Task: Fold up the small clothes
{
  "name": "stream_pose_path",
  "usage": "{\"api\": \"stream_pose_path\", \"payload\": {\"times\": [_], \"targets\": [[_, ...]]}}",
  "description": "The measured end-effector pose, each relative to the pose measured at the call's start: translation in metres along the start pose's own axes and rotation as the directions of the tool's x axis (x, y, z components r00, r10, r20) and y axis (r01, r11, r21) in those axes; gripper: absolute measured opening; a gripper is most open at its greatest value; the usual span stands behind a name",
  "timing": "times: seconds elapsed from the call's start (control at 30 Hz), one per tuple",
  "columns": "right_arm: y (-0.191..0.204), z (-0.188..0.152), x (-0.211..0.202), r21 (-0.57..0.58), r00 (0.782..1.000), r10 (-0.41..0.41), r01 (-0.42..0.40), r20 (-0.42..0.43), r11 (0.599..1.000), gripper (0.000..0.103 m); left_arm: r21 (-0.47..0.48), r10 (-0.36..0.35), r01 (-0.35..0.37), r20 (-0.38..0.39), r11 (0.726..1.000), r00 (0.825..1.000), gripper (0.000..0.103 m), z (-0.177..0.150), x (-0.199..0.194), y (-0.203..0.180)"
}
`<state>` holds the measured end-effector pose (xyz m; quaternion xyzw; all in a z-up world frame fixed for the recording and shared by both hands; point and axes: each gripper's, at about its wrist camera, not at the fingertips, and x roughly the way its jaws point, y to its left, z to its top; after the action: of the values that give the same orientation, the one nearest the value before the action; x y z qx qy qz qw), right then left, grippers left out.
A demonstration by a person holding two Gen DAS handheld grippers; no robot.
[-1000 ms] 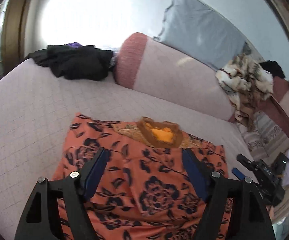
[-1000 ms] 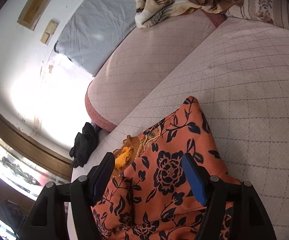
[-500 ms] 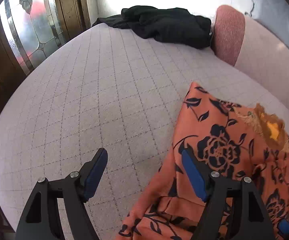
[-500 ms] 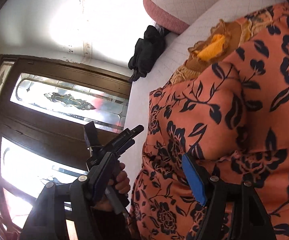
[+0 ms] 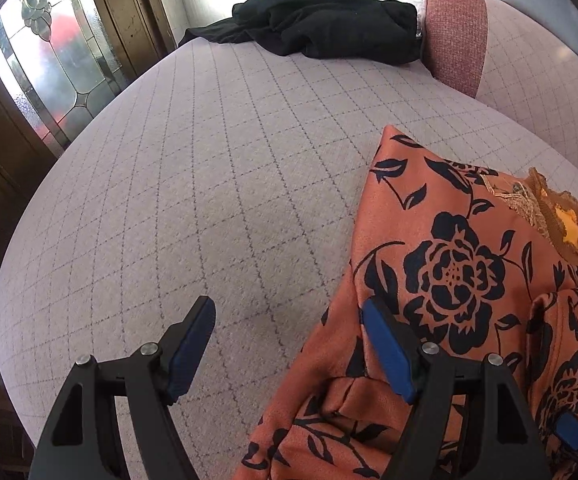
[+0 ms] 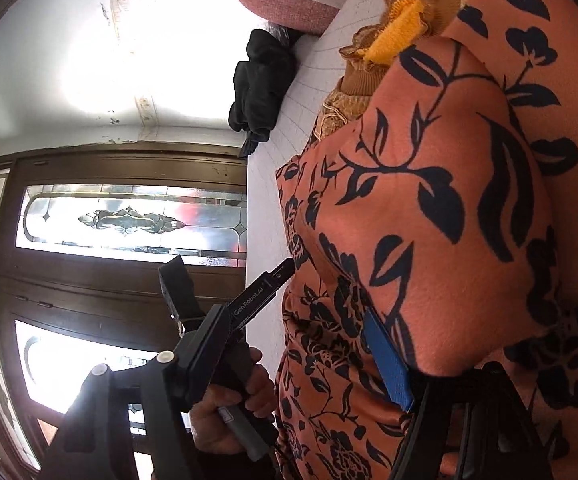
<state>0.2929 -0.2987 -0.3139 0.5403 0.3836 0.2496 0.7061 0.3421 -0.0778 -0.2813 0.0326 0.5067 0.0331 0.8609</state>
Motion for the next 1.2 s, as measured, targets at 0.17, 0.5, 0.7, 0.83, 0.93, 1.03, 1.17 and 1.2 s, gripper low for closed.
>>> {"api": "stream_pose_path", "payload": {"times": [0.17,0.5,0.7,0.83,0.93,1.03,1.17,1.2], "targets": [[0.023,0.007,-0.042,-0.099,0.99,-0.127,0.133,0.061,0.986,0.073,0.0,-0.009,0.009,0.099,1.0,0.995,0.077,0.005,-0.025,0.003],[0.007,-0.003,-0.062,-0.044,0.964,-0.267,0.266,0.003,0.963,0.066,0.04,0.04,-0.041,0.015,0.998,0.999,0.077,-0.002,-0.003,-0.008],[-0.013,0.002,-0.042,0.036,0.962,-0.259,0.257,0.08,0.966,0.068,0.069,0.056,-0.057,0.009,0.996,0.998,0.077,-0.003,-0.002,-0.02],[-0.011,0.009,-0.046,0.044,0.989,0.081,-0.087,0.123,0.995,0.068,0.07,0.055,-0.056,0.01,0.996,0.998,0.077,-0.006,-0.003,-0.022],[-0.019,0.011,-0.125,0.008,0.84,0.244,-0.284,0.484,0.959,0.068,0.061,0.046,-0.046,0.005,0.997,0.999,0.077,-0.006,-0.003,-0.02],[-0.047,-0.001,-0.194,0.111,0.706,0.081,-0.222,0.704,0.969,0.068,0.051,0.047,-0.047,-0.004,0.998,0.999,0.077,-0.001,0.0,-0.015],[-0.018,0.004,-0.183,0.042,0.789,0.02,-0.059,0.614,0.997,0.068,0.055,0.041,-0.047,0.098,0.997,0.994,0.077,0.003,-0.023,-0.019],[0.004,0.005,-0.168,-0.017,0.812,-0.041,0.062,0.582,0.998,0.068,0.071,0.041,-0.05,0.125,0.996,0.991,0.077,0.003,-0.029,-0.021]]}}
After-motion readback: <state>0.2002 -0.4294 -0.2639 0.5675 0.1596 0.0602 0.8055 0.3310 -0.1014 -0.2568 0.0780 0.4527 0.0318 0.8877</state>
